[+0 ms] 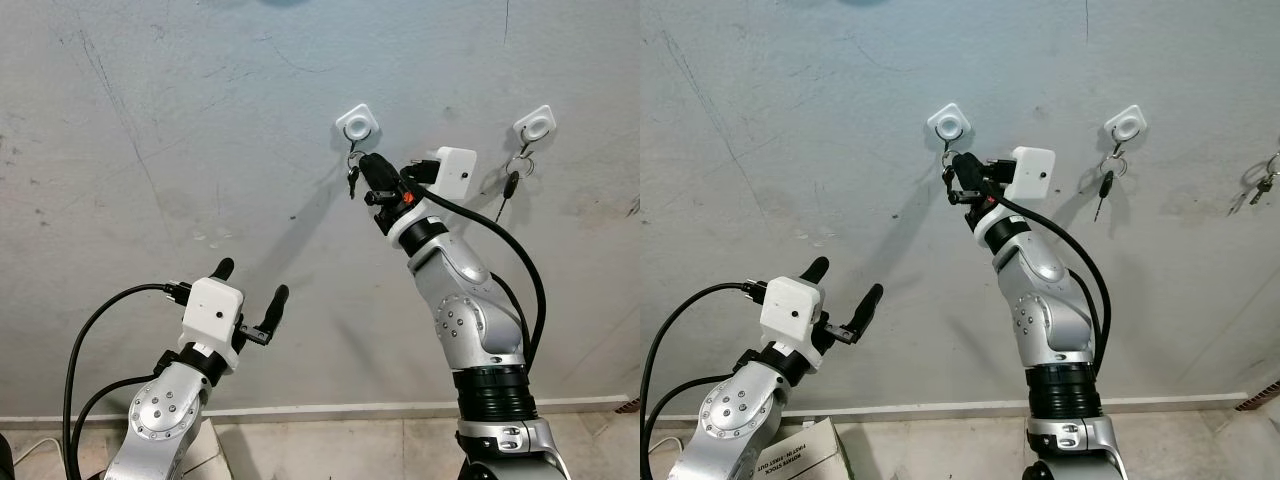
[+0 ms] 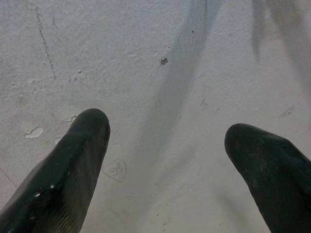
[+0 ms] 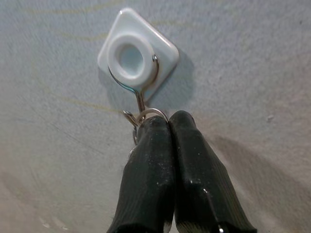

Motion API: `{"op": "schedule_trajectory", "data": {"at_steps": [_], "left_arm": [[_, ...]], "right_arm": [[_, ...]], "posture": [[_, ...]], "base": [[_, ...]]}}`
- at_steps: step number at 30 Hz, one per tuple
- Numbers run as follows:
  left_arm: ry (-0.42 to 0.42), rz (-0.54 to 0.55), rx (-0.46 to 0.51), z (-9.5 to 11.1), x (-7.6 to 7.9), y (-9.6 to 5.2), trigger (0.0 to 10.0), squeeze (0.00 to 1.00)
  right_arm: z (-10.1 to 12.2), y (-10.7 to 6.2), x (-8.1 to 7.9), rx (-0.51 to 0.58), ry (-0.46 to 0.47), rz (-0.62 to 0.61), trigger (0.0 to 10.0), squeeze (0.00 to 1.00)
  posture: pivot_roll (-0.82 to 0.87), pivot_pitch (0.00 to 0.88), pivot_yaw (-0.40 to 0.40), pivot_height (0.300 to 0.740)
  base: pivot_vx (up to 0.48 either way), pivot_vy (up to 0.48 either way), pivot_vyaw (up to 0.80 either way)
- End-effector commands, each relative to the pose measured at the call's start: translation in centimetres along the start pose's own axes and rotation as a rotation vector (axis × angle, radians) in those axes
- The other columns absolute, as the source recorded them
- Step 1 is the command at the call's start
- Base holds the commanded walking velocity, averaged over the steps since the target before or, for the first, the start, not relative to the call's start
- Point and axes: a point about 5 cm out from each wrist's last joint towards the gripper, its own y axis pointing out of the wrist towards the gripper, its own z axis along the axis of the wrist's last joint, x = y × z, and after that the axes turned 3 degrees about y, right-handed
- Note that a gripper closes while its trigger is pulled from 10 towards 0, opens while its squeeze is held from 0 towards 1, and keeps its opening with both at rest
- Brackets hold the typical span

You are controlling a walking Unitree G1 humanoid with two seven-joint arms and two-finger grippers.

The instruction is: Hang keys on a hook

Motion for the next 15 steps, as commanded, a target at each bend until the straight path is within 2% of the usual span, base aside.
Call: {"op": "schedule_trajectory", "data": {"at_steps": [1, 2, 3, 8, 15], "left_arm": [[0.01, -0.003, 0.006, 0.3, 0.0, -0.1, 10.0, 0.0], [0.01, -0.004, 0.006, 0.3, 0.0, -0.1, 10.0, 0.0], [0.01, -0.004, 0.006, 0.3, 0.0, -0.1, 10.0, 0.0], [0.009, -0.007, 0.008, 0.3, 0.1, 0.0, 10.0, 0.0], [0.007, -0.007, 0.014, 0.3, 0.2, 0.4, 10.0, 0.0]], "right_arm": [[-0.2, 0.2, -0.3, -0.008, -0.011, -0.002, 10.0, 0.0], [-0.6, 0.1, -0.6, -0.02, -0.007, 0.004, 10.0, 0.0], [-0.7, 0.1, -0.7, -0.023, -0.002, 0.006, 10.0, 1.0], [-1.3, -0.2, -0.9, -0.04, -0.004, 0.005, 10.0, 1.0], [-1.8, -1.0, -0.5, -0.061, -0.076, 0.013, 10.0, 1.0]], "posture": [[0.18, 0.0, 0.032, 0.74], [0.18, 0.0, 0.03, 0.74], [0.18, 0.0, 0.03, 0.74], [0.18, 0.0, 0.028, 0.74], [0.17, 0.0, 0.025, 0.74]], "base": [[0.0, 0.0, 0.0], [0.0, 0.0, 0.0], [0.0, 0.0, 0.0], [0.0, 0.0, 0.0], [0.0, 0.0, 0.0]]}}
